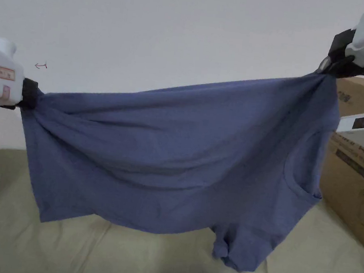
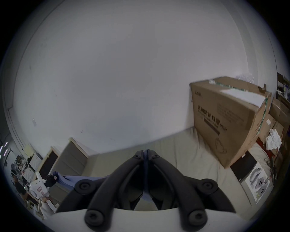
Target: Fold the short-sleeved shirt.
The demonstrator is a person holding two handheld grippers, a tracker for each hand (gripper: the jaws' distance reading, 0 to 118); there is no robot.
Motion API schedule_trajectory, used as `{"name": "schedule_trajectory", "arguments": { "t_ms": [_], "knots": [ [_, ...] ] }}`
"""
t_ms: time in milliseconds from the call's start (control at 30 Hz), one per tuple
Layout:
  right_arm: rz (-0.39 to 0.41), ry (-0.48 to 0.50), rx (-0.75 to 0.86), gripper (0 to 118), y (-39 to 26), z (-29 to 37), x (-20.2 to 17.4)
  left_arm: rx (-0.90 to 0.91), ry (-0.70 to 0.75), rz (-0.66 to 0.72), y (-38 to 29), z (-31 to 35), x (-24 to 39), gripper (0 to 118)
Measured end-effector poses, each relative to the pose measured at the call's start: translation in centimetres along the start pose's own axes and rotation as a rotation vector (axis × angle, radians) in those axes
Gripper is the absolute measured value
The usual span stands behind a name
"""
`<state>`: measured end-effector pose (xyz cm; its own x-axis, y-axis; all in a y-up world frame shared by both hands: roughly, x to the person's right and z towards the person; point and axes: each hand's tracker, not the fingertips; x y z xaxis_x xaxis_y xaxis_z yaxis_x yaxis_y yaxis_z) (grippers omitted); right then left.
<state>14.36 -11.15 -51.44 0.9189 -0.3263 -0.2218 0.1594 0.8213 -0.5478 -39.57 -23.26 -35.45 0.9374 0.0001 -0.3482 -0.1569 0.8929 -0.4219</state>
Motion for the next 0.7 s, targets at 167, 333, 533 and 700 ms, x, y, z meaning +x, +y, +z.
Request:
{"name": "schedule_trajectory", "arguments": {
  "t_ms": [167, 333, 533, 700],
  "knots": [
    [-0.014, -0.098, -0.198, 3, -7.5, -10.0, 3.0, -0.181, 0.044, 0.061, -9.0, -7.7, 0.8, 8],
    [-0.053, -0.189, -0.411, 3, -16.9, -17.7, 7.0, -0.366, 0.086, 0.025, -19.4, -12.2, 2.1, 8],
    [-0.102, -0.194, -0.527, 3, -25.6, -17.8, 11.0, -0.433, 0.057, 0.113, -28.0, -10.3, 0.3, 8],
    [-0.051, -0.153, -0.54, 3, -29.9, -11.1, 13.1, -0.43, 0.029, 0.109, -32.0, -3.1, -0.7, 8]
  ]
}}
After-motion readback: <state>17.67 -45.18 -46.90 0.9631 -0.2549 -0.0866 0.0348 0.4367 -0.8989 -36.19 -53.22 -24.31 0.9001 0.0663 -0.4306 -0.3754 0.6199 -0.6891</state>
